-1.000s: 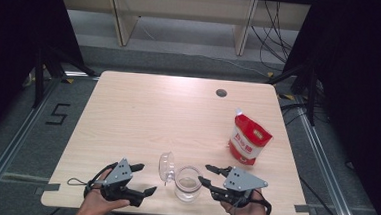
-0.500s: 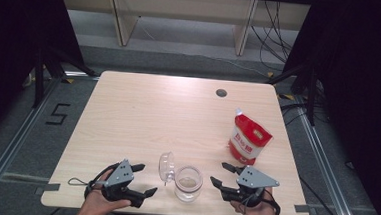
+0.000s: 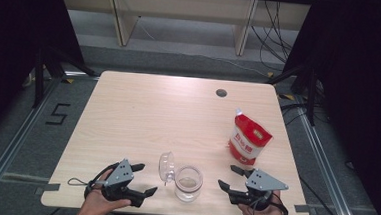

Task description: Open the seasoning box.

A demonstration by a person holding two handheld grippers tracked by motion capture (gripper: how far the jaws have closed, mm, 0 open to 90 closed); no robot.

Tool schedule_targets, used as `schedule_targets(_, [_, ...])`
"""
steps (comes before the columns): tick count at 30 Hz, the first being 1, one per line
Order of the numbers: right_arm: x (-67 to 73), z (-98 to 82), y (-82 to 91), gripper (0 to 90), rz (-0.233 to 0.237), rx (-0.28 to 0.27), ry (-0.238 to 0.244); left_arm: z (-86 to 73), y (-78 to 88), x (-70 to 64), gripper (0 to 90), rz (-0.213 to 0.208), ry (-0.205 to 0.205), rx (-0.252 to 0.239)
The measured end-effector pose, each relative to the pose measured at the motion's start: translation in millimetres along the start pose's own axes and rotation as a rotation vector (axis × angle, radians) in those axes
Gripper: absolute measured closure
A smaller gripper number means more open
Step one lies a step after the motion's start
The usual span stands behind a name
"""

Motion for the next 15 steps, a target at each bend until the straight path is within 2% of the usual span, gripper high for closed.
schedule_targets(3, [-0.8, -2.4, 3.4, 35.8, -0.002, 0.002, -0.013, -0.1, -0.1, 0.1, 15.2, -0.003, 0.002, 0.002])
schedule_targets(6, [-1.9, -3.2, 5.6, 35.5, -0.01, 0.003, -0.007, -0.4, -0.2, -0.8, 15.2, 0.0, 0.015, 0.0])
schedule_targets(7, [-0.8, -5.1, 7.0, 35.5, -0.003, 0.009, -0.023, -0.4, 0.0, -0.5, 15.2, -0.001, 0.002, 0.002])
schedule_targets(10, [-2.4, -7.1, 9.2, 35.5, -0.024, 0.014, -0.012, 0.1, 0.5, -0.1, 15.2, -0.002, -0.014, 0.002])
schedule_targets(11, [-2.1, -7.9, 10.9, 35.5, -0.015, 0.032, -0.027, 0.1, 0.7, -0.1, 15.2, -0.002, -0.012, 0.001])
schedule_targets(12, [-3.0, -8.5, 11.6, 35.5, -0.031, 0.017, -0.023, 0.2, 0.7, -0.1, 15.2, -0.002, -0.011, 0.0])
schedule_targets(15, [-6.2, -9.8, 15.5, 35.5, -0.046, 0.015, -0.017, 0.3, 0.7, 0.0, 15.2, -0.001, -0.009, -0.001])
Point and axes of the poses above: each handheld gripper's, and its own axes: y roughly backward along the jaws, z roughly out of its top, x roughly to its left, the point moved 2 cm from there along -y, roughly forward along the jaws, and after that the axes turned 2 degrees about z, right-handed, at the moved point
